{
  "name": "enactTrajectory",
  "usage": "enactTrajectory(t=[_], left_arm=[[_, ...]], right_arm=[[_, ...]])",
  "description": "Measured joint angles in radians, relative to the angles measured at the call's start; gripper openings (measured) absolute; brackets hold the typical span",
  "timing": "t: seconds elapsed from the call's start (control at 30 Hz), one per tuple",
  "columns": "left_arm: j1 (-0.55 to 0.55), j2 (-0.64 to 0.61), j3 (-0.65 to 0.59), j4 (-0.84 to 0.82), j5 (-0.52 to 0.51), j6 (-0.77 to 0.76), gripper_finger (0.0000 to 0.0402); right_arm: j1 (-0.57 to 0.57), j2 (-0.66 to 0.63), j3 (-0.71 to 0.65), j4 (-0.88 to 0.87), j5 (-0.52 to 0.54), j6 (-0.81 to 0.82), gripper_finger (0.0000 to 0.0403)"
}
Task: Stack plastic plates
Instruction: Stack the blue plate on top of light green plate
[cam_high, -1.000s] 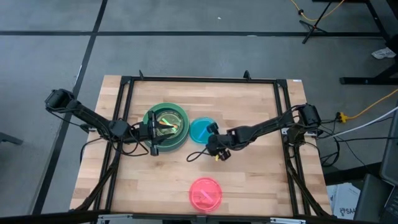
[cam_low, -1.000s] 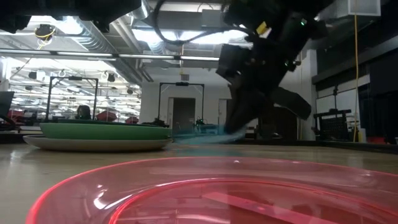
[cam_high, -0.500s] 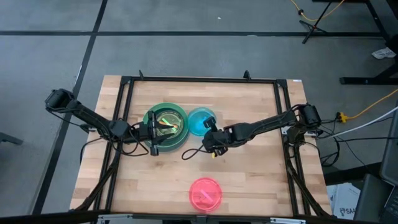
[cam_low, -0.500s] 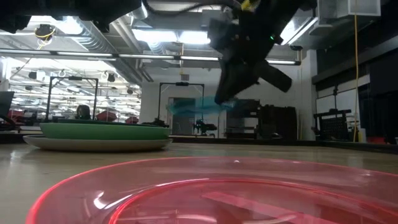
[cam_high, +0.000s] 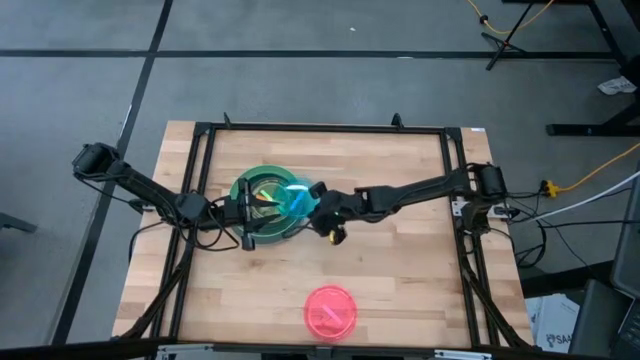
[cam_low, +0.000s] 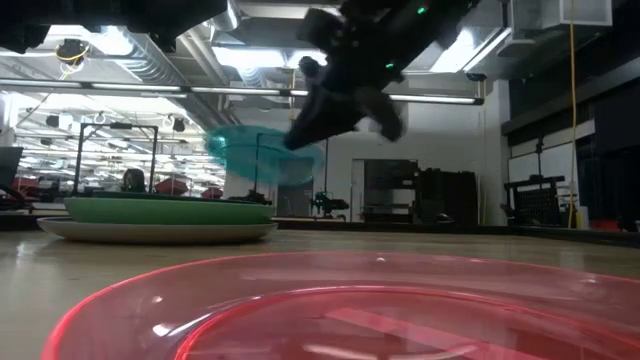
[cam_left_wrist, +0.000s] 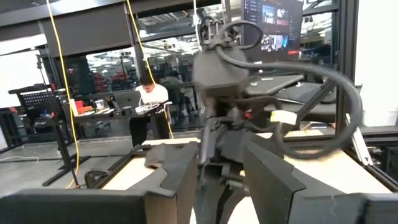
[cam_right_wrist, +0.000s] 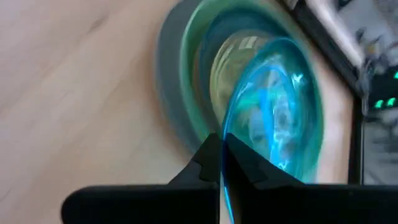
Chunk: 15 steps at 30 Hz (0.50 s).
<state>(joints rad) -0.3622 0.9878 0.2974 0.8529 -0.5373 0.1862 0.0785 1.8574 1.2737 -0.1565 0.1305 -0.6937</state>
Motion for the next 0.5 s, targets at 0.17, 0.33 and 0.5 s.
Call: enactTrajectory(t=[0.17,0.33,0.5], left_arm=[[0.0,0.0,0.001,-0.01,0.0,0.0,0.0124],[0.0,0.0,0.001,-0.008,0.001,0.0,0.0124],[0.0,0.0,0.001,-0.007,0.003,0.0,0.0124]], right_arm=[[-0.024,0.071,0.002,0.154,-0.075,-0.023,0.0005],[-0.028,0.139,0.01,0.286,-0.09,-0.036,0.0005],[-0.029,0.2,0.01,0.443,-0.097,-0.049,0.0005]])
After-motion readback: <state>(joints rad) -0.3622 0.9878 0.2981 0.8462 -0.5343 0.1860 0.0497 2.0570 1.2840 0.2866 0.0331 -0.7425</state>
